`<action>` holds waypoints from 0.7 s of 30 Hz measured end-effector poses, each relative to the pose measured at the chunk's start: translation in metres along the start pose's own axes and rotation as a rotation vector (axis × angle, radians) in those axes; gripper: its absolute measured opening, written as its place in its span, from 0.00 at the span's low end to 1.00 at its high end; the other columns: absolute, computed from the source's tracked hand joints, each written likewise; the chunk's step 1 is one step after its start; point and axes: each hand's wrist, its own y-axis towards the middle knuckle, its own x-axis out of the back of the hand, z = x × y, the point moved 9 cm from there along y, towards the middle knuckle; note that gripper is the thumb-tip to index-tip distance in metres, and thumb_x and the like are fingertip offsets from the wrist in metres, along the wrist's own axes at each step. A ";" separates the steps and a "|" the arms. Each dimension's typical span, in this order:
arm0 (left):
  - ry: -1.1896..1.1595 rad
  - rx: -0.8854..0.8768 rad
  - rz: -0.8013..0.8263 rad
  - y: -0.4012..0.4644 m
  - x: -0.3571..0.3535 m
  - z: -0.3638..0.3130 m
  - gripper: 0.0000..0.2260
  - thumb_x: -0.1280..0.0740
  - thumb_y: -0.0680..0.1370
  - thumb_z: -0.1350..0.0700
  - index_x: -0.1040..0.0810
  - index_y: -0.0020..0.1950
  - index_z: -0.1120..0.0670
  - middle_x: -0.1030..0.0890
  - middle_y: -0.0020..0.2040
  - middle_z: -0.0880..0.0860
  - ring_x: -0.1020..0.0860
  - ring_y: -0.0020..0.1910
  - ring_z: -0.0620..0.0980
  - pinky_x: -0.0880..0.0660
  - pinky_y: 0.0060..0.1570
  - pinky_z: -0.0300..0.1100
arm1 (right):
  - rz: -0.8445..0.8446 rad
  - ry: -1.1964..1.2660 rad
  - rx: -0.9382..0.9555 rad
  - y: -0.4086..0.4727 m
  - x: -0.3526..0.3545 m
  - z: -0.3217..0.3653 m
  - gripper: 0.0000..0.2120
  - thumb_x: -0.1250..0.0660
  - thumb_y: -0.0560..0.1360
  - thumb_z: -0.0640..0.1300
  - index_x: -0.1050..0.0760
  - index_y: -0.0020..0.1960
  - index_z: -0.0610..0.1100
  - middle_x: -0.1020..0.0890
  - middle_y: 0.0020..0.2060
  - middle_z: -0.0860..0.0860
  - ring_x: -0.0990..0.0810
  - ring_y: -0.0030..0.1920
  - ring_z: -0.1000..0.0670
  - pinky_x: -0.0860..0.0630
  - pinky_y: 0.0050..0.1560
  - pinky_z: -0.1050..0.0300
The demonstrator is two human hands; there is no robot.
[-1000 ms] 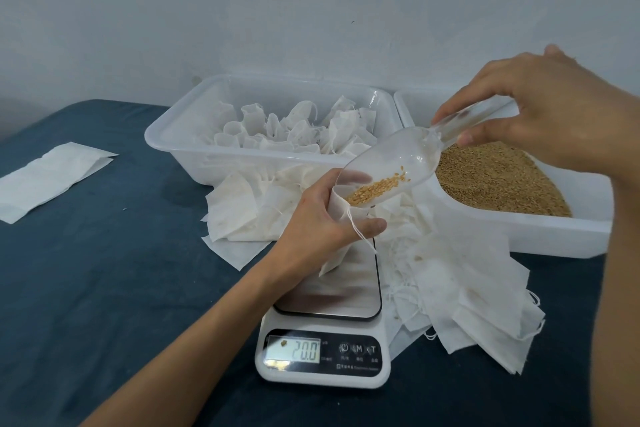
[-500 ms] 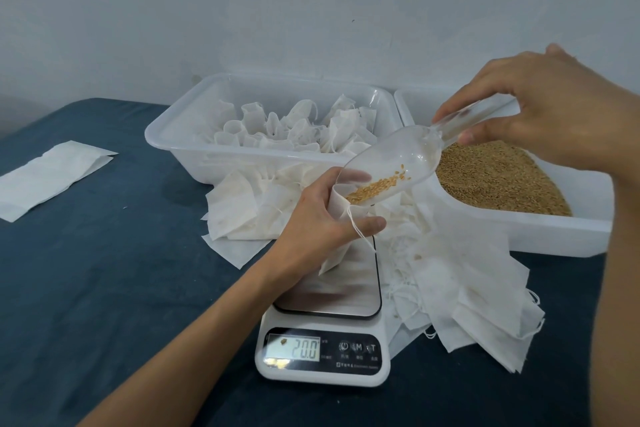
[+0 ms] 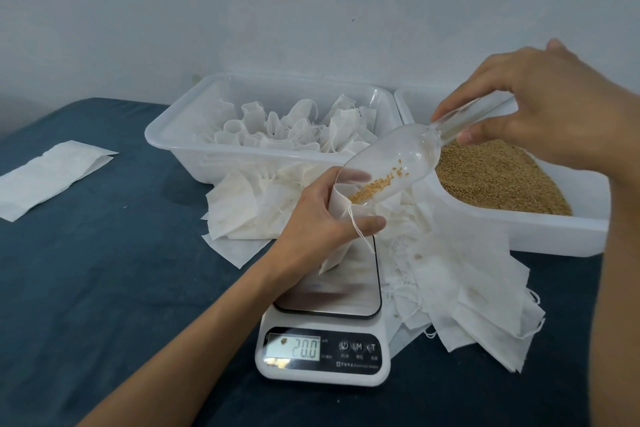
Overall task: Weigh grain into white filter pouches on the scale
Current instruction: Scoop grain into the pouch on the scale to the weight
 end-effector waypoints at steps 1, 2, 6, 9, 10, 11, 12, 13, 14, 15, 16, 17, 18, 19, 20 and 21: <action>-0.003 0.002 0.000 0.000 0.000 0.000 0.25 0.20 0.67 0.57 0.21 0.63 0.50 0.16 0.61 0.57 0.15 0.57 0.57 0.24 0.66 0.62 | 0.001 -0.001 0.001 0.000 -0.001 0.001 0.17 0.22 0.71 0.47 0.22 0.50 0.67 0.20 0.53 0.54 0.28 0.63 0.46 0.51 0.76 0.35; -0.003 0.003 0.000 0.000 0.000 0.000 0.25 0.20 0.67 0.57 0.21 0.63 0.50 0.16 0.61 0.58 0.16 0.59 0.57 0.24 0.67 0.62 | 0.001 -0.001 0.000 0.000 -0.001 0.002 0.17 0.22 0.71 0.47 0.22 0.50 0.67 0.20 0.53 0.54 0.28 0.63 0.46 0.51 0.76 0.35; 0.000 -0.006 -0.004 0.000 0.001 -0.002 0.25 0.20 0.67 0.56 0.20 0.63 0.49 0.17 0.61 0.57 0.17 0.59 0.57 0.24 0.67 0.61 | -0.010 -0.003 -0.007 0.001 0.001 0.004 0.17 0.22 0.70 0.47 0.22 0.50 0.67 0.20 0.55 0.53 0.28 0.65 0.45 0.53 0.77 0.36; -0.007 -0.007 0.003 0.000 0.000 -0.001 0.25 0.19 0.68 0.58 0.20 0.63 0.50 0.17 0.61 0.56 0.15 0.56 0.58 0.22 0.66 0.58 | -0.024 0.003 -0.003 0.001 0.001 0.007 0.18 0.22 0.70 0.46 0.22 0.49 0.67 0.20 0.56 0.53 0.29 0.66 0.45 0.53 0.77 0.37; -0.011 -0.010 0.004 0.000 0.000 0.000 0.25 0.19 0.69 0.60 0.20 0.63 0.51 0.17 0.59 0.54 0.14 0.53 0.57 0.21 0.64 0.56 | -0.027 0.005 0.000 0.001 0.001 0.008 0.18 0.22 0.70 0.46 0.23 0.49 0.67 0.20 0.56 0.53 0.30 0.66 0.45 0.54 0.77 0.37; -0.016 -0.014 0.005 0.000 0.000 0.000 0.24 0.19 0.69 0.61 0.20 0.63 0.51 0.17 0.58 0.52 0.14 0.49 0.56 0.20 0.62 0.54 | -0.029 0.006 0.004 0.001 0.001 0.010 0.18 0.22 0.70 0.46 0.23 0.48 0.68 0.20 0.55 0.54 0.30 0.66 0.45 0.54 0.77 0.37; -0.023 -0.017 0.005 0.000 0.000 -0.001 0.24 0.19 0.68 0.60 0.20 0.63 0.51 0.17 0.56 0.51 0.14 0.48 0.56 0.20 0.61 0.53 | -0.032 0.003 0.008 0.001 0.001 0.011 0.19 0.22 0.70 0.45 0.23 0.48 0.68 0.20 0.55 0.54 0.30 0.66 0.45 0.55 0.77 0.37; -0.030 -0.019 0.003 0.000 0.000 -0.002 0.25 0.19 0.68 0.59 0.20 0.63 0.51 0.17 0.56 0.52 0.14 0.49 0.59 0.20 0.61 0.55 | -0.035 -0.004 0.011 0.001 0.001 0.012 0.19 0.22 0.70 0.45 0.24 0.48 0.68 0.20 0.55 0.54 0.30 0.67 0.45 0.56 0.78 0.37; -0.037 -0.022 0.002 0.000 0.000 -0.002 0.25 0.20 0.68 0.58 0.20 0.63 0.51 0.17 0.56 0.53 0.15 0.51 0.61 0.21 0.63 0.58 | -0.041 -0.016 0.014 0.001 0.002 0.013 0.19 0.22 0.70 0.46 0.24 0.48 0.68 0.20 0.56 0.54 0.30 0.67 0.45 0.56 0.78 0.37; -0.045 -0.024 0.003 -0.001 0.000 -0.003 0.25 0.20 0.68 0.58 0.20 0.63 0.52 0.17 0.55 0.54 0.15 0.52 0.63 0.22 0.63 0.61 | -0.049 -0.031 0.018 0.001 0.003 0.014 0.19 0.21 0.70 0.46 0.23 0.48 0.68 0.20 0.56 0.54 0.30 0.67 0.45 0.56 0.78 0.37; -0.051 -0.024 0.002 -0.001 0.000 -0.004 0.25 0.20 0.68 0.58 0.21 0.64 0.52 0.16 0.55 0.55 0.15 0.52 0.63 0.22 0.64 0.62 | -0.060 -0.049 0.023 0.001 0.004 0.015 0.19 0.21 0.70 0.46 0.23 0.48 0.67 0.20 0.56 0.54 0.30 0.67 0.45 0.56 0.77 0.36; -0.055 -0.022 -0.002 -0.001 0.001 -0.004 0.25 0.20 0.68 0.58 0.21 0.64 0.53 0.16 0.55 0.54 0.15 0.53 0.62 0.23 0.64 0.63 | -0.076 -0.067 0.031 0.001 0.005 0.016 0.18 0.22 0.70 0.46 0.22 0.49 0.67 0.20 0.56 0.54 0.30 0.66 0.45 0.55 0.77 0.35; -0.055 -0.022 -0.011 -0.001 0.001 -0.004 0.25 0.20 0.68 0.58 0.21 0.64 0.53 0.16 0.54 0.54 0.15 0.54 0.61 0.23 0.65 0.64 | -0.099 -0.088 0.037 0.000 0.007 0.018 0.18 0.22 0.69 0.46 0.21 0.50 0.66 0.20 0.55 0.54 0.30 0.66 0.45 0.56 0.77 0.34; -0.051 -0.023 -0.020 0.000 0.003 -0.004 0.25 0.19 0.68 0.59 0.21 0.64 0.53 0.16 0.55 0.53 0.16 0.56 0.60 0.24 0.66 0.63 | -0.124 -0.113 0.043 -0.001 0.008 0.019 0.17 0.22 0.69 0.46 0.20 0.51 0.65 0.20 0.55 0.54 0.30 0.67 0.44 0.56 0.77 0.34; -0.048 -0.025 -0.028 0.000 0.004 -0.003 0.25 0.19 0.68 0.59 0.21 0.64 0.53 0.16 0.55 0.54 0.16 0.59 0.59 0.25 0.67 0.63 | -0.147 -0.142 0.047 -0.001 0.009 0.020 0.17 0.21 0.69 0.47 0.19 0.52 0.64 0.20 0.55 0.54 0.30 0.67 0.44 0.57 0.77 0.33; -0.050 -0.028 -0.034 0.001 0.005 -0.002 0.25 0.18 0.69 0.61 0.21 0.64 0.53 0.16 0.54 0.53 0.17 0.60 0.58 0.24 0.67 0.62 | -0.164 -0.165 0.052 -0.001 0.010 0.022 0.17 0.22 0.69 0.47 0.19 0.53 0.64 0.20 0.55 0.54 0.29 0.67 0.43 0.57 0.77 0.33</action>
